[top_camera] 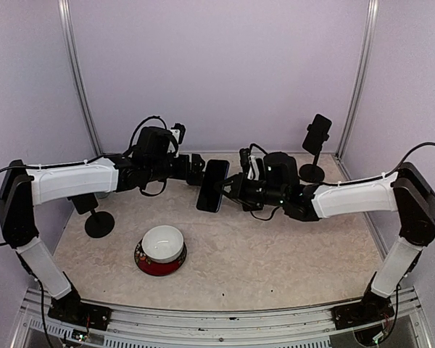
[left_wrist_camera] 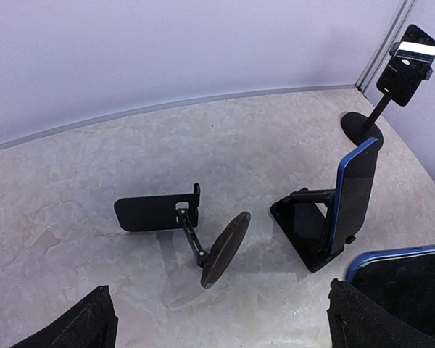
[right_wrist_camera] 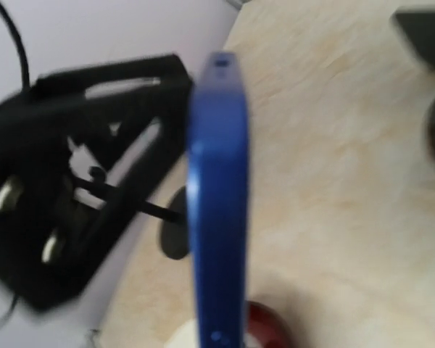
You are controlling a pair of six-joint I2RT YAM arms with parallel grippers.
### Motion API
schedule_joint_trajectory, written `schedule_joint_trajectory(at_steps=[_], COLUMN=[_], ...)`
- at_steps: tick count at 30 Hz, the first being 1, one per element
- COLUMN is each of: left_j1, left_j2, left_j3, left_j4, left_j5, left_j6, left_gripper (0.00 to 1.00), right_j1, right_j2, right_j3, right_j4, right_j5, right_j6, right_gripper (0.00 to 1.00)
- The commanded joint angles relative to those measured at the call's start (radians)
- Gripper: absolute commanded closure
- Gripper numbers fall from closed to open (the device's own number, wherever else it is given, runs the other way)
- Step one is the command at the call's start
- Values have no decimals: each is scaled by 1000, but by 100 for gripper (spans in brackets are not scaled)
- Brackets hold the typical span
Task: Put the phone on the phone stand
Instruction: Adjust the phone stand at the center of the board.
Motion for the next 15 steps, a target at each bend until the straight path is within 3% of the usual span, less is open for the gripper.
schedule_joint_trajectory(at_steps=[1, 8, 15], left_j1=[32, 77, 84], left_j2=[82, 192, 310], left_j3=[67, 133, 247], left_j4=[-51, -38, -80], left_j5=[77, 209, 263], left_j6=[0, -63, -75], left_gripper=[1, 1, 1], right_j1=[-23, -75, -101], right_j2=[-184, -441, -638], right_j3=[-37, -136, -223], right_j4=[-63, -193, -288], right_j5=[18, 85, 252], right_j6=[-248, -391, -474], right_gripper=[100, 100, 100])
